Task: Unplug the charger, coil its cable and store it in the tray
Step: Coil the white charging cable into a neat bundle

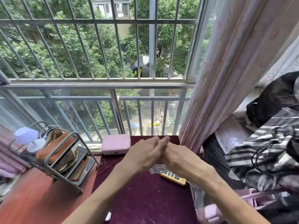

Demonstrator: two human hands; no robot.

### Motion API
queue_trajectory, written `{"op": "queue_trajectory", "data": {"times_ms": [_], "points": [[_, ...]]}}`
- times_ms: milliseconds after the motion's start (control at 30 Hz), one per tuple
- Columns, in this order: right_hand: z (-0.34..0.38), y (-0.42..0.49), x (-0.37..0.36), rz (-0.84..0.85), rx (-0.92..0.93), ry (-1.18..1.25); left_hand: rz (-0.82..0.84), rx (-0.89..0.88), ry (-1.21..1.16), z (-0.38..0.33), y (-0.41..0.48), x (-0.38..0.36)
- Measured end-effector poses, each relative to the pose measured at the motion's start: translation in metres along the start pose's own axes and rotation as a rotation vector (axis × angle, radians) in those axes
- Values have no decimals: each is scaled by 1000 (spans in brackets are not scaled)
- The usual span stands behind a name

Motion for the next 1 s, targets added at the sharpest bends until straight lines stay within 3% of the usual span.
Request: {"op": "queue_trajectory", "data": {"times_ms": [100,233,333,400,600,800,1000], "points": [[-1,3,1,-29,-37,222,-177,-23,-30,3,-2,-10],[-5,-7,-4,-161,-105,467,-306,-41,-420,11,-14,-20],[-2,-16,-2,-191,-92,667,-252,-38,-730,13,-20,-27],[1,-20,3,-217,-69,664,-152,-59,-830,11,-22,-28],[3,-19,14,-240,-40,558,38,-94,-937,8,-23,-15],[2,-34,25,-318,-90,708,-259,-47,-907,13,-28,-5],[6,-46,37,-373,-140,933,-267,-82,-1008,19,-31,-10]]}}
Point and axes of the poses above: each hand's wrist, its own y-axis towards the middle knuckle, its own x-axis out of the back of the hand, z = x × y, the point moved 2 cm from there along y, towards the middle knuckle, and after that the axes turned 3 degrees about x, right-handed, at the moved point
